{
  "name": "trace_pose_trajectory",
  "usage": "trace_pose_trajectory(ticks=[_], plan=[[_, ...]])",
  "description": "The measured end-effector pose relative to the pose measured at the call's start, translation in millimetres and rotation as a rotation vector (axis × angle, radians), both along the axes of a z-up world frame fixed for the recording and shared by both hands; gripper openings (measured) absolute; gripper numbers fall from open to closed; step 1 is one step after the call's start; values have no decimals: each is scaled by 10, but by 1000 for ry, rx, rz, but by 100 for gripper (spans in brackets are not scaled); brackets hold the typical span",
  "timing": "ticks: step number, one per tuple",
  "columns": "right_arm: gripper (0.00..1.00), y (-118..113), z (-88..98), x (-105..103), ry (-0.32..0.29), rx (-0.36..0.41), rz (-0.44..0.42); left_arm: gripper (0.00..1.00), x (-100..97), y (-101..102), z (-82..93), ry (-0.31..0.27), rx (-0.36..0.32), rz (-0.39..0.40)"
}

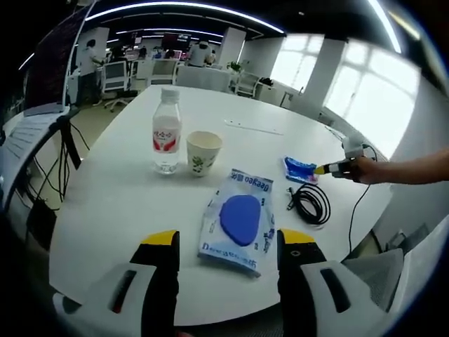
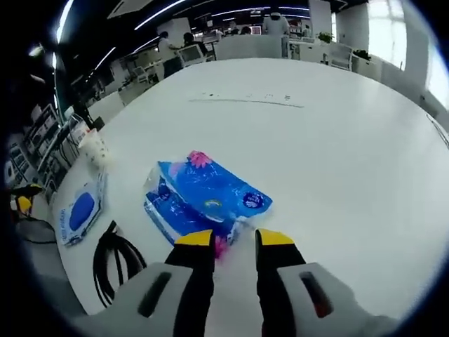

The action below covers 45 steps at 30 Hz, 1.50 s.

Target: Arrange the tabletop items into an orderly group along one side of the table until the central work area is clear of visible clutter.

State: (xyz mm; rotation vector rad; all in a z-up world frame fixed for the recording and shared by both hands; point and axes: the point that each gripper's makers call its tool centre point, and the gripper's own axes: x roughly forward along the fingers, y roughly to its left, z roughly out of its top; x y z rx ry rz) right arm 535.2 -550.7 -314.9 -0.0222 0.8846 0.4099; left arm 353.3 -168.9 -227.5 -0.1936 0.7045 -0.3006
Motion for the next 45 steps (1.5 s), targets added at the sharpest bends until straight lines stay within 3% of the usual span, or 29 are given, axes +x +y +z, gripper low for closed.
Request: trace_pose_trajectory(ticks=[6, 13, 26, 45], plan=[[4, 1, -2, 63, -11, -15, -18, 56, -8, 7, -18, 4, 3, -1], [0, 0, 27, 166, -18, -19, -34, 56, 2, 7, -11, 5, 1, 1], [0, -48, 68, 193, -39, -25, -35, 55, -24, 7, -54, 9, -9, 10], [9, -136, 92, 159, -47, -45, -26, 55, -45, 30, -29, -2, -18, 24]])
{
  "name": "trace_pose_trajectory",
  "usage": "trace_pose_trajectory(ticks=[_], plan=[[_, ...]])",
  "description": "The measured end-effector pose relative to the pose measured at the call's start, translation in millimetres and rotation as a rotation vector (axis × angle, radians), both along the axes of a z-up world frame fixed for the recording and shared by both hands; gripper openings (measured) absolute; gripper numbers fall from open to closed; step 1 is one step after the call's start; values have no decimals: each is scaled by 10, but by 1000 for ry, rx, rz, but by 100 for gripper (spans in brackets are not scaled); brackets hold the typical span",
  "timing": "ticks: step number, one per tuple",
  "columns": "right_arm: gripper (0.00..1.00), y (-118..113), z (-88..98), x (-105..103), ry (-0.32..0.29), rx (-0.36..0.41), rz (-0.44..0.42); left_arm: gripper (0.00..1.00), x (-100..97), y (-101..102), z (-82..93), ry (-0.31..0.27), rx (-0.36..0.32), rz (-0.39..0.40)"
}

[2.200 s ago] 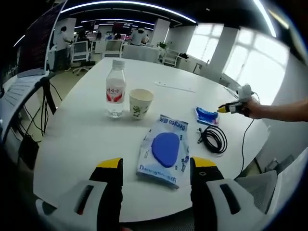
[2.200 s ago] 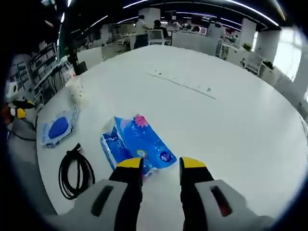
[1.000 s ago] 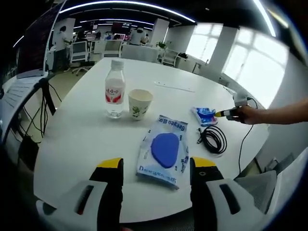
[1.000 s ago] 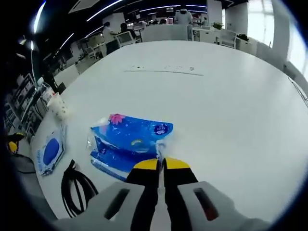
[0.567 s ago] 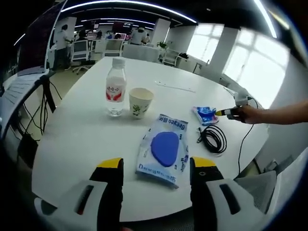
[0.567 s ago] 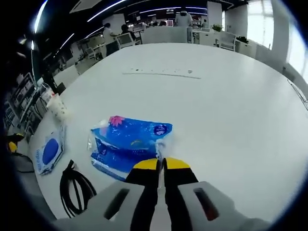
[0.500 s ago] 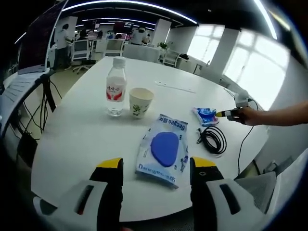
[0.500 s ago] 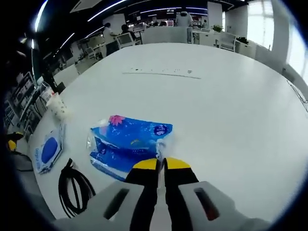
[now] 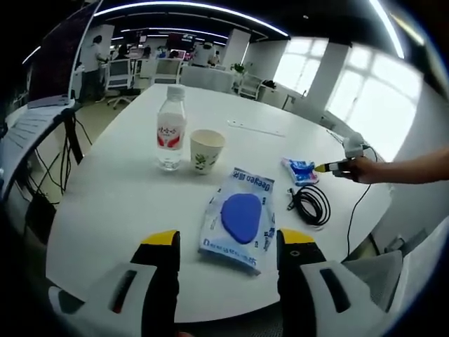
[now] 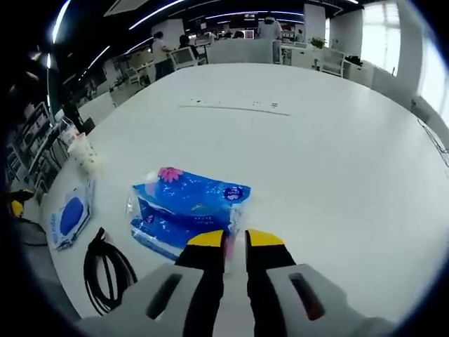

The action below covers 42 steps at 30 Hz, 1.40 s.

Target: Arrange the tabletop items into an orderly group along one side of the table until the central work area is clear of visible clutter.

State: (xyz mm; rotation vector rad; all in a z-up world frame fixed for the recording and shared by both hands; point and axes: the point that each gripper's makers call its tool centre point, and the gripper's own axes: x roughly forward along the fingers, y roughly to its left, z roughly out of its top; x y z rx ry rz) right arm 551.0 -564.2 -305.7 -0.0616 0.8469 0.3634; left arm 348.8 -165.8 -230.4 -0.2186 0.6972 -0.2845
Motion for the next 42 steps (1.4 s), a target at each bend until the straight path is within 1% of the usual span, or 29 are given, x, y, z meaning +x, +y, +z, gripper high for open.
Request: trace_pose_trajectory(ticks=[7, 20, 28, 32, 34, 37, 40, 41, 42], plan=[[9, -5, 53, -9, -4, 1, 4, 55, -13, -3, 2, -5, -6, 6], [8, -46, 79, -80, 3, 7, 5, 55, -51, 7, 38, -19, -7, 8], [7, 27, 158, -123, -8, 24, 32, 55, -58, -7, 64, -29, -12, 14], [7, 118, 223, -189, -23, 44, 54, 55, -75, -42, 64, -32, -13, 17], [8, 188, 235, -240, -28, 47, 91, 55, -82, -70, 69, -34, -12, 15], [8, 356, 273, -353, -31, 90, 147, 55, -81, -106, 62, -36, -14, 15], [9, 478, 272, -468, -31, 86, 206, 55, -89, -159, 66, -37, -14, 10], [9, 558, 269, -532, -22, 112, 227, 55, -100, -180, 66, -36, -16, 9], [10, 571, 269, -542, -21, 117, 228, 55, -101, -185, 65, -36, -17, 9]])
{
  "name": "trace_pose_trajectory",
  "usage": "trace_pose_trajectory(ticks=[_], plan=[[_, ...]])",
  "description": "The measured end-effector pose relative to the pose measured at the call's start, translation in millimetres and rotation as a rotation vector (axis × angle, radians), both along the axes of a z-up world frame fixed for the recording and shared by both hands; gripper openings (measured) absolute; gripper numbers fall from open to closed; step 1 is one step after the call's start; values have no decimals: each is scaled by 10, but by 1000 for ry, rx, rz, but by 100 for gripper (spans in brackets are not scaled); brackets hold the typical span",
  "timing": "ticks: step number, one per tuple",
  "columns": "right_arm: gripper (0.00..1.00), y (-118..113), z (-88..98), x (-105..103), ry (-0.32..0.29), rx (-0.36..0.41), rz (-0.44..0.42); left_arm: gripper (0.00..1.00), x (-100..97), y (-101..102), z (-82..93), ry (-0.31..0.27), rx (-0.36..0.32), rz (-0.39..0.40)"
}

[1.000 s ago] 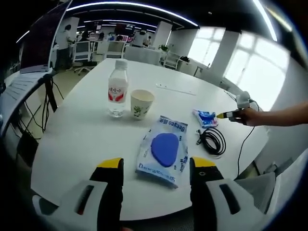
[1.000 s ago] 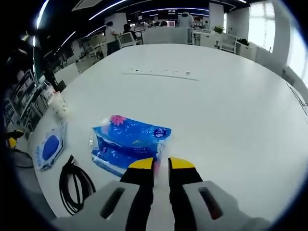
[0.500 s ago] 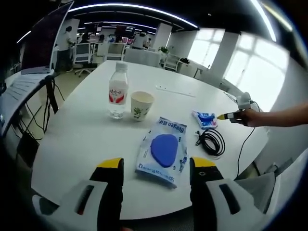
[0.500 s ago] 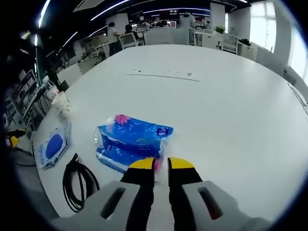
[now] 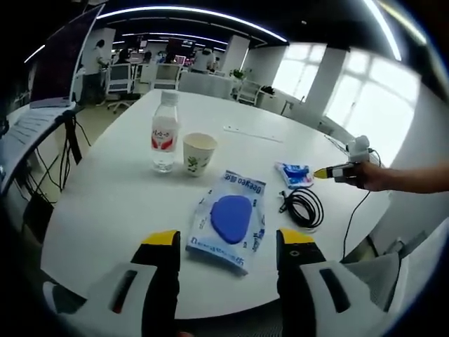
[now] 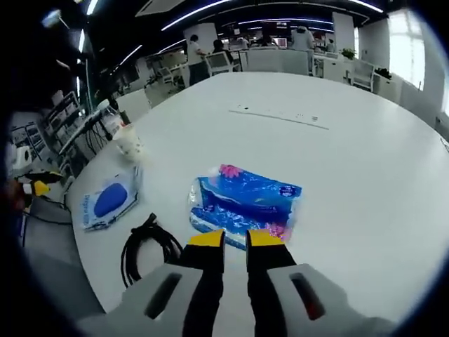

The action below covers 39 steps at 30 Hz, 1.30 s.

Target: Arrange the tabletop items into an orderly group along one side of the table until the central work area is clear of visible clutter.

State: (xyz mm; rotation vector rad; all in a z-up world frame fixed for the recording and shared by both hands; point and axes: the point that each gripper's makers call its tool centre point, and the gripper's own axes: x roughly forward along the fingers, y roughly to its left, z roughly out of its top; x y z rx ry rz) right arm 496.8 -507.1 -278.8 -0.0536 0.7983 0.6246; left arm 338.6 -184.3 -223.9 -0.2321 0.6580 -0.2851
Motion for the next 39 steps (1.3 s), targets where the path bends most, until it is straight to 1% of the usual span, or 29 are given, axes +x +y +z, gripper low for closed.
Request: trace_pose_trajectory(ticks=[1, 2, 3, 4, 6, 8, 13, 15, 19, 22, 24, 25, 26, 27, 28, 29, 30, 32, 33, 35, 39], plan=[[10, 59, 3, -52, -3, 14, 1, 55, -9, -28, -10, 2, -5, 0], [10, 118, 2, -106, 6, 31, 12, 55, -10, -44, -17, 3, -5, -2], [11, 218, -7, -182, 30, 63, 36, 55, -15, -68, -31, 5, -3, -6], [12, 263, -12, -212, 30, 67, 48, 55, -20, -84, -37, 6, -1, -8], [12, 372, -74, -301, 49, 60, 105, 55, -37, -115, -47, 7, -6, -4], [13, 439, -135, -341, 45, 32, 135, 55, -60, -148, -71, 11, -15, 1], [10, 566, -283, -430, 77, 8, 175, 55, -114, -212, -170, 35, -21, -9], [13, 600, -298, -449, 73, -2, 179, 55, -122, -204, -187, 43, -20, -13], [12, 708, -311, -527, 68, -25, 217, 55, -108, -148, -268, 61, -22, -19], [13, 843, -318, -609, 63, -52, 267, 55, -107, -108, -361, 85, -28, -27], [13, 991, -311, -727, 68, -67, 309, 55, -103, -88, -410, 99, -37, -28], [14, 1080, -304, -798, 68, -81, 365, 55, -95, -79, -454, 109, -45, -32], [14, 1106, -302, -817, 64, -90, 382, 55, -92, -75, -466, 112, -46, -33], [14, 1221, -304, -929, 71, -121, 450, 55, -80, -65, -492, 118, -50, -36], [16, 1291, -308, -1010, 86, -125, 496, 55, -68, -57, -510, 120, -52, -38], [19, 1381, -302, -1115, 99, -137, 562, 55, -42, -38, -573, 130, -64, -39], [22, 1408, -301, -1142, 99, -146, 585, 55, -32, -28, -602, 137, -71, -38], [24, 1508, -279, -1164, 66, -178, 629, 55, -25, -20, -630, 147, -85, -38], [24, 1563, -267, -1170, 72, -178, 634, 55, -21, -18, -651, 152, -94, -40], [25, 1626, -245, -1132, 72, -172, 627, 55, -15, -5, -689, 158, -99, -43], [23, 1757, -188, -977, 63, -168, 614, 54, 7, 14, -760, 170, -132, -36]])
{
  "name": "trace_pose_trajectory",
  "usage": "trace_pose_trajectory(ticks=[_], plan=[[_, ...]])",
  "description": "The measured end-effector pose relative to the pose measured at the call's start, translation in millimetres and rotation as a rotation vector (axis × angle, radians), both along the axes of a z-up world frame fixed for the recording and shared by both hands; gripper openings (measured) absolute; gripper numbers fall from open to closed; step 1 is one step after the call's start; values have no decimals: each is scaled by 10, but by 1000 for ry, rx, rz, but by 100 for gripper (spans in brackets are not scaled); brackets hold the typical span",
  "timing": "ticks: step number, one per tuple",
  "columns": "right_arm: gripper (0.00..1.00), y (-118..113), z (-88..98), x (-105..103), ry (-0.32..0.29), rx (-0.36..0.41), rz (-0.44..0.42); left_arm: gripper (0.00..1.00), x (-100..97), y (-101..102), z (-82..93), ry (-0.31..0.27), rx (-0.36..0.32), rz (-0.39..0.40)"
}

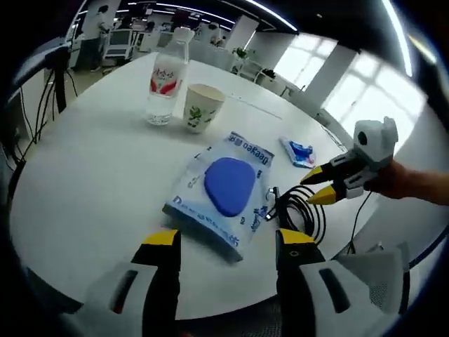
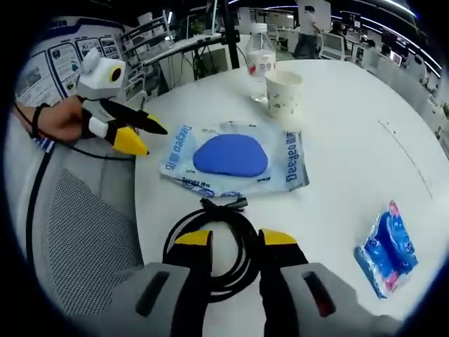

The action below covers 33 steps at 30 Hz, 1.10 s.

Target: Arrange the tabletop items into an orderly group along one side of the table until the central work area is clear of visible clutter.

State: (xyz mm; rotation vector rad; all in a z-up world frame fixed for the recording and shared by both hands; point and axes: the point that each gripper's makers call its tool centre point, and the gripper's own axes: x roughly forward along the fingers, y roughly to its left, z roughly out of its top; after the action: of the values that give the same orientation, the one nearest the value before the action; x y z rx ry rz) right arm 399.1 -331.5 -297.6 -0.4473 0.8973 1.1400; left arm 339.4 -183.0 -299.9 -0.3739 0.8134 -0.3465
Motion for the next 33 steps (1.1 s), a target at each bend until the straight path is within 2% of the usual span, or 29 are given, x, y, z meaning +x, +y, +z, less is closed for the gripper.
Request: trace_pose_trajectory(ticks=[5, 9, 18, 24, 28, 30, 33], plan=[[23, 59, -15, 261, -35, -50, 8, 54, -7, 88, -19, 2, -26, 22], [23, 116, -10, 375, -52, -64, 17, 54, -1, 139, -25, 4, -37, 42], [24, 285, -43, 687, -75, -88, 6, 54, 44, 75, -75, 6, -31, -5], [26, 351, -90, 844, -87, -112, 2, 54, 93, 157, -93, 9, -58, 26], [27, 384, -154, 909, -75, -129, 1, 53, 138, 161, -132, 14, -51, 23], [31, 373, -230, 964, -69, -155, -3, 53, 164, 153, -131, 19, -72, 36], [31, 401, -304, 983, -35, -153, -30, 53, 183, 84, -146, 21, -76, 12]])
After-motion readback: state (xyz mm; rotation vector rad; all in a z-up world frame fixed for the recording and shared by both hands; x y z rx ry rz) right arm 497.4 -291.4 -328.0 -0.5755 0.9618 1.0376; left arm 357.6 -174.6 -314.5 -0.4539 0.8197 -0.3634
